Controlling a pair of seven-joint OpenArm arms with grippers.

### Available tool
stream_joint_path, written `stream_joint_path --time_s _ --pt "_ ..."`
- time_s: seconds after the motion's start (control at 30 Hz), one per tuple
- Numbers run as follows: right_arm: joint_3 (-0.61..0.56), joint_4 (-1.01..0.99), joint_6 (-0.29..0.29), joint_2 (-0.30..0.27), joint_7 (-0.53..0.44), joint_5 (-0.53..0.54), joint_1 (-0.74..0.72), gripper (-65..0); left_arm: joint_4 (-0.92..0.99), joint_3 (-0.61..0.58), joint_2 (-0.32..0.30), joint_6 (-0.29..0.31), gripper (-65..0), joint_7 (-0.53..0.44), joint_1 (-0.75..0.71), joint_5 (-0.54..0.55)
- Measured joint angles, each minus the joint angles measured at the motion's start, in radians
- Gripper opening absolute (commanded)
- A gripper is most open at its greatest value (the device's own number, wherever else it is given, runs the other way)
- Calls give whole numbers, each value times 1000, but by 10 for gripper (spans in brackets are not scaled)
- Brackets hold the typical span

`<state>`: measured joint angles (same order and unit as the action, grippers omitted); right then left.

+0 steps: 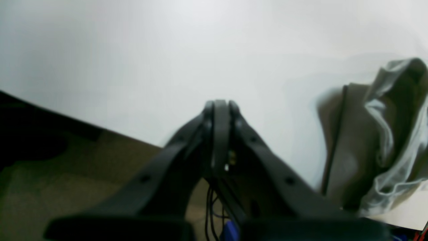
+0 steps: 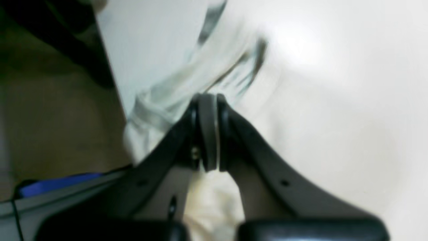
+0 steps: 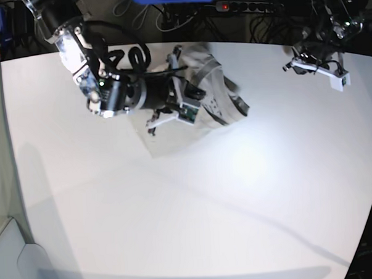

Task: Layout the t-shirt on the table in an organized manner, then fold the t-shirt properly
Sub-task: 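Grasp the folded bundle with both grippers and lift it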

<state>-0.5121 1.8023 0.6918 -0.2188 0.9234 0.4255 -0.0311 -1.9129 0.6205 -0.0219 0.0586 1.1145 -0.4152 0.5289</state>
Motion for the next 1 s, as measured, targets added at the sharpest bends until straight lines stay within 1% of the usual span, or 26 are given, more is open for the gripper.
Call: stream_joint_path --time_s 0.2,0.3,0.37,0.43,0.47,0.53,0.6,0.7,0.8,0.83,0.87,0.9,0.93,0.97,1.0 --pt "-3 -221 0 1 -120 2 8 -650 0 0 4 0 -647 0 0 3" --pt "-3 -245 0 0 -120 -6 11 -650 0 0 6 0 -646 0 0 24" --pt "-3 -181 0 -3 -111 -15 15 -650 0 0 6 0 -642 0 0 78" --pt "-3 -58 -2 -26 -104 -4 16 -650 0 -1 3 0 -641 0 -1 144" --pt "-1 13 -1 -37 -76 -3 18 -650 0 -1 0 0 -640 0 -1 180" --pt "6 118 0 -42 -18 -3 21 -650 0 0 0 1 -624 1 -3 231" --pt "1 175 1 -42 16 3 21 -650 0 -2 3 1 -572 0 -3 266" --pt "1 177 2 -41 58 0 12 -650 0 -6 5 1 -476 1 -3 277" --pt "5 174 2 -42 64 -5 10 -638 0 -6 12 1 -400 0 -3 278" --pt "11 174 3 -45 64 1 10 -627 0 -6 25 15 -384 0 -2 277" --pt "23 174 3 -50 62 6 13 -618 0 -10 38 49 -367 0 -2 280" --pt "42 174 3 -52 63 2 15 -608 0 -27 39 97 -343 5 -3 280" --pt "61 174 3 -54 64 -1 14 -601 2 -48 39 145 -314 10 -2 285" --pt "75 174 2 -56 64 -1 14 -592 2 -65 39 182 -271 3 1 283" --pt "86 174 2 -58 69 -1 13 -582 3 -87 39 198 -232 3 5 278"
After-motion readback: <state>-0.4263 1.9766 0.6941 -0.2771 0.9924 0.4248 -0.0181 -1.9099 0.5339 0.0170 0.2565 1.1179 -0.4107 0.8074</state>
